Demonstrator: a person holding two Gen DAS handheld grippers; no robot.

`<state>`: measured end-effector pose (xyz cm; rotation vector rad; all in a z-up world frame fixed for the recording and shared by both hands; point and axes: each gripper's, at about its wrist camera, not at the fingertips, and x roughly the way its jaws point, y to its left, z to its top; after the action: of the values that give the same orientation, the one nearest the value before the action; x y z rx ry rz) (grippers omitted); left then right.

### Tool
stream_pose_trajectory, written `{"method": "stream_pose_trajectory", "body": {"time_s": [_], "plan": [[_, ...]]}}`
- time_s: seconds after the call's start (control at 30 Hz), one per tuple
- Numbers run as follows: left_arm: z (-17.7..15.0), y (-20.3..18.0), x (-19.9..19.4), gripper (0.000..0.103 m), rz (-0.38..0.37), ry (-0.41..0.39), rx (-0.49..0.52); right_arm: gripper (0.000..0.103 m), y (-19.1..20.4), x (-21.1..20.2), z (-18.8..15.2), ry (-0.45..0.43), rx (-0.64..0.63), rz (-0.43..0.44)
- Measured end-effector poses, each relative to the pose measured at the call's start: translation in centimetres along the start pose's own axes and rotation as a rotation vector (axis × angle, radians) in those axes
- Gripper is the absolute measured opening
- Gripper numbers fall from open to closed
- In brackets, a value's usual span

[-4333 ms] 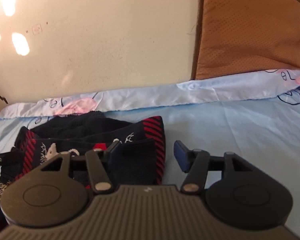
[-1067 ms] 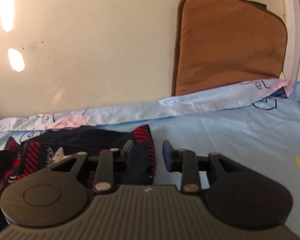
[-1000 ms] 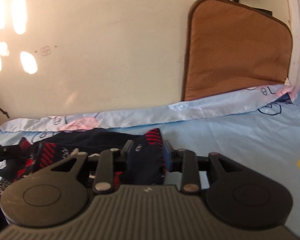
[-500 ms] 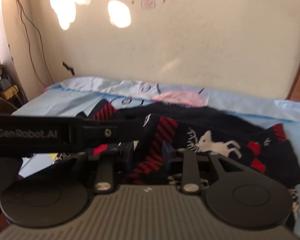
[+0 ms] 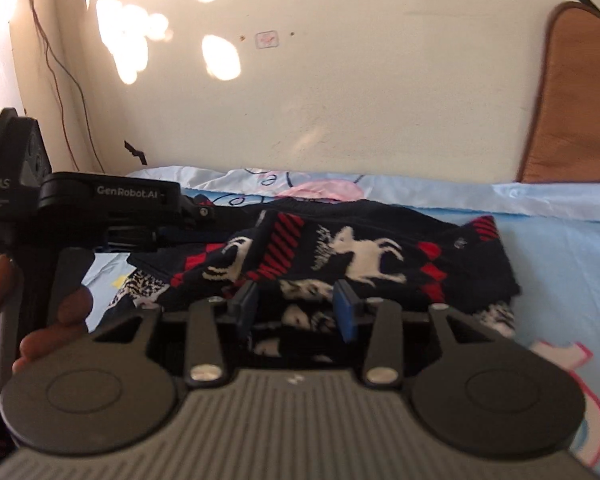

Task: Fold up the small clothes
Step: 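Press the folded sweater flat with both grippers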

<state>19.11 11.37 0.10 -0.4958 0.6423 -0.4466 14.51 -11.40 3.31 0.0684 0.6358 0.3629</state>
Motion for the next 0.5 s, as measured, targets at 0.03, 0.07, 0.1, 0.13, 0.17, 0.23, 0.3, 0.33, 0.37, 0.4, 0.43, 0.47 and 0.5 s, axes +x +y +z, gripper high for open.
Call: {"method": "stream_pose_trajectory", "body": {"time_s": [0.03,0.07,0.1,0.13,0.17,0.23,0.3,0.33,0.37,0.4,0.43,0.47,0.5], "plan": [[0.0,-0.1,0.1,0.03,0.003,0.003,0.006,0.045,-0.8,-1.2,-0.5,0.002,0.023,-0.012],[-0.1,-0.2,0.2,0.03,0.01,0.007,0.017,0.045,-1.7,-2.6,-1.2,0.009,0.056,-0.028],[-0.2,-0.3,0.3,0.03,0.02,0.01,0.03,0.044,-2.5,-3.9,-1.8,0.017,0.087,-0.044],[-0.4,-0.5,0.4,0.03,0.03,0.014,0.044,0.044,-3.3,-5.1,-2.4,0.025,0.119,-0.058],[-0.5,-0.6,0.6,0.031,0.042,0.019,0.059,0.044,-4.2,-6.4,-3.2,0.032,0.155,-0.072],[-0.9,-0.9,0.6,0.033,0.068,0.025,0.089,0.045,-5.3,-8.8,-4.4,0.039,0.208,-0.09],[-1.1,-1.3,0.3,0.039,0.066,0.029,0.099,0.045,-5.9,-11.2,-5.9,0.035,0.234,-0.107],[-1.1,-1.5,-0.1,0.039,0.067,0.033,0.092,0.045,-6.0,-12.3,-6.5,0.028,0.237,-0.111],[-1.1,-1.7,-0.6,0.039,0.069,0.037,0.081,0.045,-6.0,-13.4,-7.2,0.022,0.238,-0.112],[-1.4,-2.0,-1.4,0.039,0.065,0.037,0.07,0.045,-6.0,-14.3,-7.8,0.015,0.239,-0.112],[-1.7,-2.3,-2.4,0.039,0.055,0.035,0.068,0.045,-6.1,-15.2,-8.5,0.006,0.241,-0.11],[-2.2,-2.6,-3.5,0.039,0.048,0.033,0.072,0.045,-6.3,-15.9,-9.1,-0.002,0.246,-0.103],[-3.0,-3.0,-5.1,0.039,0.048,0.034,0.083,0.045,-6.6,-16.6,-9.8,-0.008,0.253,-0.095]]}}
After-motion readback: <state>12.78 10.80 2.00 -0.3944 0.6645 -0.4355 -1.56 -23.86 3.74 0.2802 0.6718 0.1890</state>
